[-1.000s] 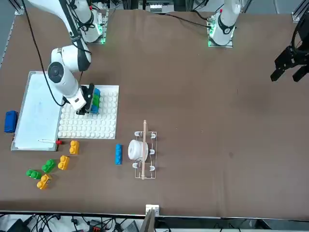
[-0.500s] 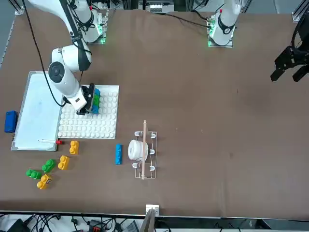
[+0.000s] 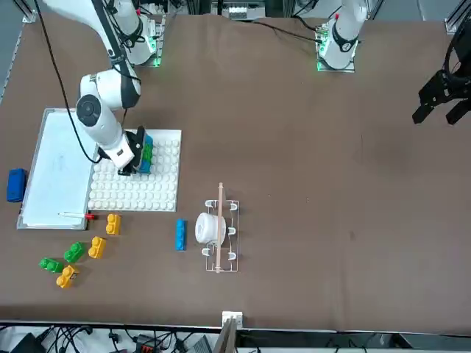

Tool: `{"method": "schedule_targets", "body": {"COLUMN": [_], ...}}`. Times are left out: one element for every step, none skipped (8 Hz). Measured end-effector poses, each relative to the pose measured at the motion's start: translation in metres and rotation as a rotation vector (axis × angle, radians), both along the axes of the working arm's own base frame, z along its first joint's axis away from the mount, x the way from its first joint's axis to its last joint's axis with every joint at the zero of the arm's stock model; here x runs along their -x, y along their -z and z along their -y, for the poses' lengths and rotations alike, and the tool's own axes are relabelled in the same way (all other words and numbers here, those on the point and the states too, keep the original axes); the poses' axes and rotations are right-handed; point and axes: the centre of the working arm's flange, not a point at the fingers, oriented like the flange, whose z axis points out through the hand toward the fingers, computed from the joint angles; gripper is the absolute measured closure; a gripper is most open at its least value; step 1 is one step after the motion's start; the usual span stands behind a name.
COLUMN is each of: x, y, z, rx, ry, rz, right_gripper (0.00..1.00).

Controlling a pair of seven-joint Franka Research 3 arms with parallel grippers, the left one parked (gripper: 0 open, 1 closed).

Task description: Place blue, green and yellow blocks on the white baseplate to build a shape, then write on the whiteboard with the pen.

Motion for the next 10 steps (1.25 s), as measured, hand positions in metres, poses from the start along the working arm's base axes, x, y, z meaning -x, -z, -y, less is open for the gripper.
{"method": "schedule_targets", "body": {"x": [0.0000,0.0001,0.0000,0.0000,-0.0002,-0.0004,-0.0004,-0.0001,0.0003,0.0007], "y": [0.0006,0.0015,0.0019,0.0024,0.0035,0.0048,0.0072,0.0099,0.0099,0.0100], "z": [0.0000,-0.0003,-0.0003,-0.0003,-0.0005,-0.0004,0.0006,0.0016,0.0017,0.0018], "rx": [0.001,0.001,0.001,0.001,0.000,0.000,0.000,0.000,-0.001,-0.001], "ry": [-0.003,-0.005,-0.006,-0.006,-0.007,-0.009,-0.011,-0.013,-0.014,-0.014], "rz": [-0.001,-0.001,-0.001,0.000,0.001,0.002,0.002,0.002,0.004,0.007], "right_gripper": [0.60,0.60,0.60,0.60,0.60,0.60,0.60,0.60,0.60,0.60]}}
